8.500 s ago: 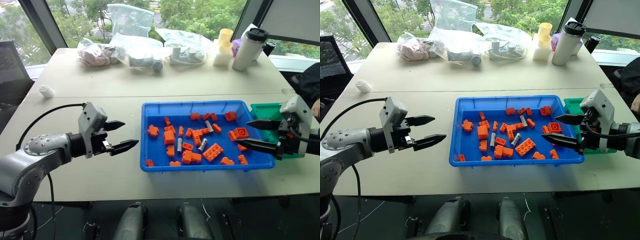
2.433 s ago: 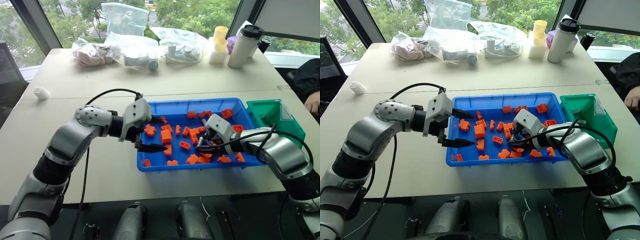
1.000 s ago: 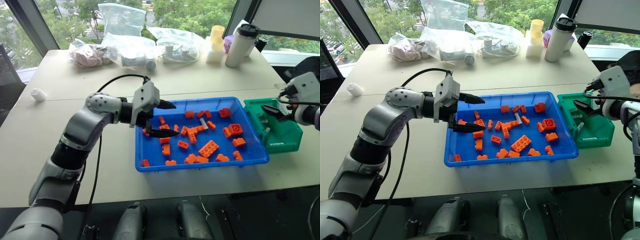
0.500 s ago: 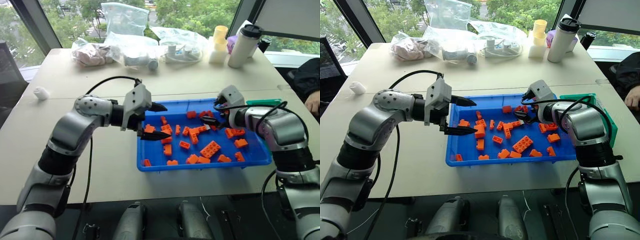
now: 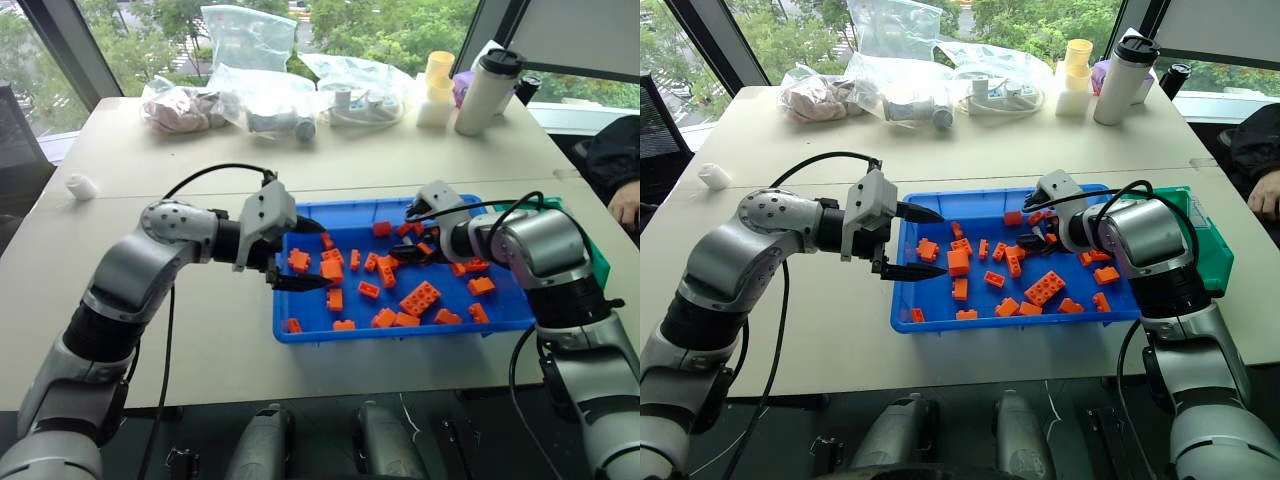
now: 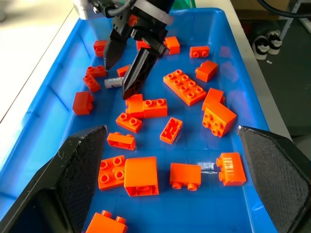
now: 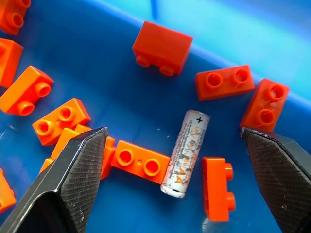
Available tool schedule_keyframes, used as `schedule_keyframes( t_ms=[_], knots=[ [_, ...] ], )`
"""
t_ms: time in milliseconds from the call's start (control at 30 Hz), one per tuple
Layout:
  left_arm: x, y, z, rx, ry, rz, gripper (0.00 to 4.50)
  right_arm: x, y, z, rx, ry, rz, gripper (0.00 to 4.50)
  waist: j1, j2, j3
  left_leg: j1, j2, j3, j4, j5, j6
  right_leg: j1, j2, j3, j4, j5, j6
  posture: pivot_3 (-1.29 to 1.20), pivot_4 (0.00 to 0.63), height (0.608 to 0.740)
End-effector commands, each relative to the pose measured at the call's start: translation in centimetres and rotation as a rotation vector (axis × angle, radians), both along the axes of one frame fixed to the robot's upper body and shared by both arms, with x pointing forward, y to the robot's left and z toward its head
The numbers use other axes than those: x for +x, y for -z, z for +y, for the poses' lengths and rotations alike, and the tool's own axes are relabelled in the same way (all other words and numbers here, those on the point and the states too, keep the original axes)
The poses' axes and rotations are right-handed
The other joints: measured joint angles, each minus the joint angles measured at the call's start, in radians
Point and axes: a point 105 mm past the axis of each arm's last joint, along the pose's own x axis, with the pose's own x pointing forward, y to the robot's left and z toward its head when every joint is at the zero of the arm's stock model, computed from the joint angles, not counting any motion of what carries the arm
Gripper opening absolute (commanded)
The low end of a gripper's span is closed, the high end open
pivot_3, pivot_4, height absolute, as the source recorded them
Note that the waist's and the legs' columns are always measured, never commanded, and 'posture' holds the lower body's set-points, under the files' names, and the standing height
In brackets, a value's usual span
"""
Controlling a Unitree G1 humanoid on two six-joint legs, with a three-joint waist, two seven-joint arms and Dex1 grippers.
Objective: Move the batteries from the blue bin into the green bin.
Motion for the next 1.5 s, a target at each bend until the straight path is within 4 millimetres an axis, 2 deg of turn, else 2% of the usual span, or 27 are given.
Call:
schedule_keyframes(
  t_ms=[33,167,267,500,833,933,1033,1100,1167,1267,1333,1500],
  knots=[
    [-0.2,-0.7,-0.3,-0.009,0.011,-0.051,4.5,0.2,-0.5,0.2,0.007,0.002,-0.011,4.48,0.0,0.0,0.0,0.0,0.0,0.0,0.0,0.0,0.0,0.0,0.0,0.0,0.0,0.0,0.0,0.0,0.15,0.74],
    [-0.1,-0.7,-0.5,-0.012,0.005,-0.057,4.5,0.3,0.3,0.5,0.009,0.006,0.009,4.48,-0.001,0.0,0.0,0.0,0.0,0.0,0.0,0.0,0.0,0.0,0.0,0.0,0.0,0.0,0.0,0.0,0.15,0.74],
    [0.0,-0.5,-0.6,-0.01,0.002,-0.061,4.5,0.8,1.0,0.2,0.007,0.033,0.018,3.66,-0.002,0.0,0.0,0.0,0.0,0.0,0.0,0.0,0.0,0.0,0.0,0.0,0.0,0.0,0.0,0.0,0.15,0.74],
    [0.0,-0.4,-0.6,-0.009,0.001,-0.063,4.5,0.9,1.0,0.4,0.009,0.029,0.011,0.05,-0.002,0.0,0.0,0.0,0.0,0.0,0.0,0.0,0.0,0.0,0.0,0.0,0.001,0.0,0.0,0.0,0.15,0.74],
    [0.1,-0.4,-0.6,-0.009,0.006,-0.058,4.5,0.9,-1.6,0.7,0.034,0.019,-0.07,0.02,-0.002,0.0,0.0,0.0,0.0,0.0,0.0,0.0,0.0,0.0,0.0,0.0,0.0,0.0,0.0,0.0,0.15,0.74],
    [-0.1,-0.5,-0.8,-0.009,0.028,-0.059,4.5,0.4,-5.1,0.0,0.098,0.016,-0.158,0.02,-0.002,0.0,0.0,0.0,0.0,0.0,0.0,0.0,0.0,0.0,0.0,0.0,0.001,0.0,0.0,0.0,0.15,0.74],
    [0.3,-1.8,-1.5,-0.074,0.042,-0.076,4.5,-0.3,-9.1,-2.6,0.163,0.088,-0.271,0.02,0.009,0.0,0.0,-0.001,0.0,0.0,0.0,0.0,0.0,-0.001,-0.001,0.0,0.0,0.0,0.0,0.0,0.15,0.74],
    [1.1,-3.1,-2.4,-0.16,0.036,-0.089,4.5,-0.9,-11.3,-6.1,0.157,0.206,-0.36,0.02,0.017,0.0,0.0,-0.001,-0.001,-0.001,0.0,0.0,0.0,0.0,-0.002,-0.001,0.0,0.0,0.0,0.0,0.15,0.74],
    [1.5,-3.5,-3.3,-0.196,0.047,-0.093,4.5,-1.8,-12.3,-9.3,0.107,0.306,-0.411,0.02,0.027,0.0,0.0,-0.001,-0.002,0.0,0.001,0.0,0.0,0.0,-0.002,-0.001,-0.001,0.0,0.0,0.0,0.15,0.74],
    [1.6,-3.5,-4.8,-0.211,0.098,-0.096,4.5,-3.5,-12.5,-13.0,0.06,0.417,-0.423,0.02,0.025,0.0,0.0,-0.001,-0.001,0.0,0.0,0.0,0.0,0.001,-0.002,-0.001,-0.003,0.0,0.0,0.0,0.15,0.74],
    [1.7,-3.7,-5.9,-0.231,0.133,-0.096,4.5,-4.5,-12.1,-14.7,0.027,0.467,-0.415,0.02,0.024,0.0,0.0,-0.001,-0.001,0.0,-0.001,0.0,0.0,0.001,-0.001,-0.001,-0.003,0.0,0.0,0.0,0.15,0.74],
    [2.4,-3.8,-7.4,-0.248,0.167,-0.095,4.5,-5.1,-10.9,-16.7,-0.021,0.527,-0.398,0.02,-0.001,0.001,0.0,0.0,-0.001,0.002,0.0,0.0,0.0,0.001,-0.001,0.0,-0.001,0.0,0.0,0.0,0.15,0.74]
  ],
)
